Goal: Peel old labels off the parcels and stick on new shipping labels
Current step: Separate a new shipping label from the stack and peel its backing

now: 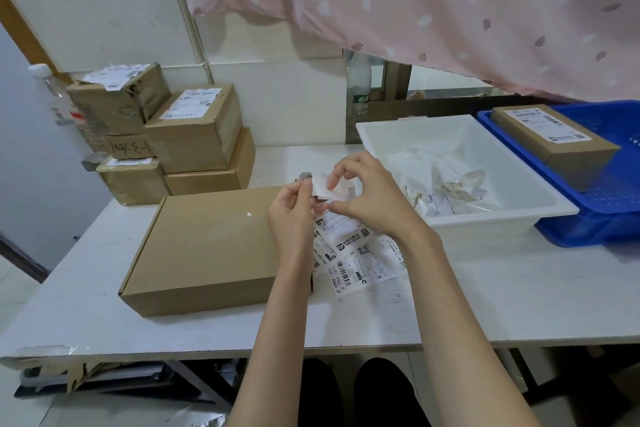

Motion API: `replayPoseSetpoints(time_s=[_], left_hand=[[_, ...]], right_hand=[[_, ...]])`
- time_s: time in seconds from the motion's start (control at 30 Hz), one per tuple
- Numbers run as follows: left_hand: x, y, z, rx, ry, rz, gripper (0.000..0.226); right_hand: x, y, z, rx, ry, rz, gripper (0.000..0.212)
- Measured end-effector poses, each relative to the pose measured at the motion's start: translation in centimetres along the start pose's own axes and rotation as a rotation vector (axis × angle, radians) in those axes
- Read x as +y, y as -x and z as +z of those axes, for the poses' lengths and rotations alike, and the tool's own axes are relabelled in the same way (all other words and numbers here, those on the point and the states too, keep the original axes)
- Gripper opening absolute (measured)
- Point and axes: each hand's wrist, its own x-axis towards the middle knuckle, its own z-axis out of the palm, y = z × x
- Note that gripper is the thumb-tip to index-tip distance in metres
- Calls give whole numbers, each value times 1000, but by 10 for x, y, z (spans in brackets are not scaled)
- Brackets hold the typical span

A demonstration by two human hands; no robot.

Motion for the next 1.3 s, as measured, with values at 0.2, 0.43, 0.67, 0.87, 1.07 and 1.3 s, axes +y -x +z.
replayPoseSetpoints(time_s=[0.2,0.43,0.67,0.87,1.07,1.3], left_hand=[[5,0,-2,-11,-23,-5,18],[3,2,-3,-14,-87,-6,19],[-4,-5,-4,-47,-156,60,23],[-14,-8,-1,-80,-82,52,22],[-19,-8,0,-104,-121,36,23],[-16,-5,2,-144,-59,-32,27]], right_hand=[[0,3,2,7,-60,-5,21],[-5,3,1,22,-36,1,20],[0,0,1,14,-133,61,10],[-2,2,0,-6,-247,144,13],[-5,3,-3,8,-218,204,13],[-2,2,-5,54,-282,290,12]])
